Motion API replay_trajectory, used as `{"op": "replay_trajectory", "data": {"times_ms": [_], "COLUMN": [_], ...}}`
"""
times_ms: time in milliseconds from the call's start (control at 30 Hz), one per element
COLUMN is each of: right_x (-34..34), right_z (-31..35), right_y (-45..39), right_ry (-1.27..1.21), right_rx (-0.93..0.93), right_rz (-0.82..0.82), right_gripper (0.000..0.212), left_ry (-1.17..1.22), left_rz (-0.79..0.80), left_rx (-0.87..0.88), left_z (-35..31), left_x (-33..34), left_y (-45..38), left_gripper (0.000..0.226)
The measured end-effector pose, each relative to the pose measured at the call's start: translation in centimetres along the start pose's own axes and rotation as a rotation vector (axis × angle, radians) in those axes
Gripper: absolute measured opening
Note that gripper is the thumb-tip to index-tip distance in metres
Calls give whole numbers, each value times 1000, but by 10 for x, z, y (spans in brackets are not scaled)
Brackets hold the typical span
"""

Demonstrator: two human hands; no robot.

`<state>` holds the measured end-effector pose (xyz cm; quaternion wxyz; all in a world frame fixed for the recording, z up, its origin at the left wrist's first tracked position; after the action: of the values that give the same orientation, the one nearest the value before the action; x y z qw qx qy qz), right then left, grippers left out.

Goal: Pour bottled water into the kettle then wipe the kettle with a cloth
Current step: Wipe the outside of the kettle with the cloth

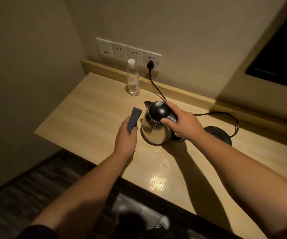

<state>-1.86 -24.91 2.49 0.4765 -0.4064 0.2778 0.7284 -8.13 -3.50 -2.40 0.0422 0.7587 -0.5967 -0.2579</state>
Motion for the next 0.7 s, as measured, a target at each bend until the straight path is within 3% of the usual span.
{"op": "replay_trajectory", "data": {"times_ms": [300, 500, 700], "right_x": [18, 15, 11], "right_z": [17, 7, -5], "right_y": [-23, -26, -24], "right_ry": [-290, -492, -590], "right_rx": [197, 334, 394], "right_rz": [-219, -323, -356], "right_gripper": [73, 75, 75], "left_ry": [172, 126, -40], "left_rz": [41, 103, 153], "left_rx": [-24, 26, 169], "left_z": [-20, -28, -45], "left_x": [4, 13, 28], "left_y": [-43, -71, -77], "left_gripper": [42, 40, 57]}}
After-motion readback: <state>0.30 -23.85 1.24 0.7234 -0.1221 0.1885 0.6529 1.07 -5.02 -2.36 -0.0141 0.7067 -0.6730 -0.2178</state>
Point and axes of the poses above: each hand's wrist, its own y-axis away from the middle knuckle, its own x-axis out of the palm, z = x × y, the point moved 3 cm from there along -y, towards the middle knuckle, and after that the axes turned 10 degrees about -x, right-handed, at the moved point
